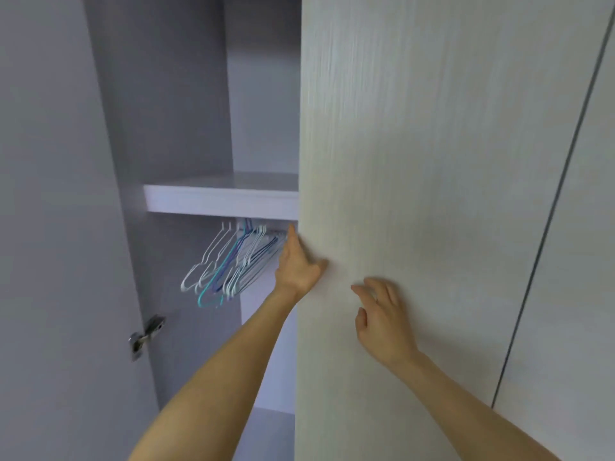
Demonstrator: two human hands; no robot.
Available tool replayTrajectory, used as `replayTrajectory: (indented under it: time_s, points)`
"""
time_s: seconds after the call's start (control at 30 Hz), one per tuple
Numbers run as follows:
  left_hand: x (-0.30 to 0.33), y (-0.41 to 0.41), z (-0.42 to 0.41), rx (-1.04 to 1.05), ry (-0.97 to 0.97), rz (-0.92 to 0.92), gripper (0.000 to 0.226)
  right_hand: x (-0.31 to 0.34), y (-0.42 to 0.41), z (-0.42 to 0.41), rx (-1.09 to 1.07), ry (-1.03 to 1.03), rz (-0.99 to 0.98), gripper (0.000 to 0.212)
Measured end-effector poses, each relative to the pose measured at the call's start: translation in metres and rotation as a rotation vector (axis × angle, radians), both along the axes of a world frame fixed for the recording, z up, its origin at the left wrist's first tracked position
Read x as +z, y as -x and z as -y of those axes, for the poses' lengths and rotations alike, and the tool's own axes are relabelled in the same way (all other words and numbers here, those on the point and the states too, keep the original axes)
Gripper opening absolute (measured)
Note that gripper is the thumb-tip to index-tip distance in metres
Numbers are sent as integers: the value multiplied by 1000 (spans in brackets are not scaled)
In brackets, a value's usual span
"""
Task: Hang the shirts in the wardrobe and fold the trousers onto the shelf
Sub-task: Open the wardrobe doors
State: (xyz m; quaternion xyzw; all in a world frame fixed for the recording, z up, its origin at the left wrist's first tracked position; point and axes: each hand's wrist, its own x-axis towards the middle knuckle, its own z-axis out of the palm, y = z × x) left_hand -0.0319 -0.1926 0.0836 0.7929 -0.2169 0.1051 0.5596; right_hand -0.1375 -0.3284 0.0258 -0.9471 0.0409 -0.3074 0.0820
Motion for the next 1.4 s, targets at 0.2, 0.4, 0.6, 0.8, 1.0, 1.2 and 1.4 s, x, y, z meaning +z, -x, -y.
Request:
replayTrajectory:
  time_s: [0.2, 0.4, 0.6, 0.8, 1.0, 1.2, 1.4]
  points:
    - [11, -4, -7, -138, 246, -160, 68, 3, 5, 3, -31, -2, -43, 57]
    - [8, 46, -46, -210, 184, -74, 54, 0, 36, -29, -32, -83, -11, 60]
    - [2, 115, -86, -409, 69, 109, 49, -8, 90, -69, 28, -320, 184, 55]
    - [-1, 178, -90, -612, -22, 370, 59, -14, 166, -82, 61, -469, 303, 44]
    - [10, 214, -60, -766, -164, 562, 55, -8, 233, -76, 42, -658, 434, 37]
    - [18, 264, 11, -879, -281, 777, 64, -2, 299, -43, -135, -674, 570, 40]
    - [23, 304, 93, -890, -413, 933, 74, 8, 344, 6, -431, -650, 618, 25]
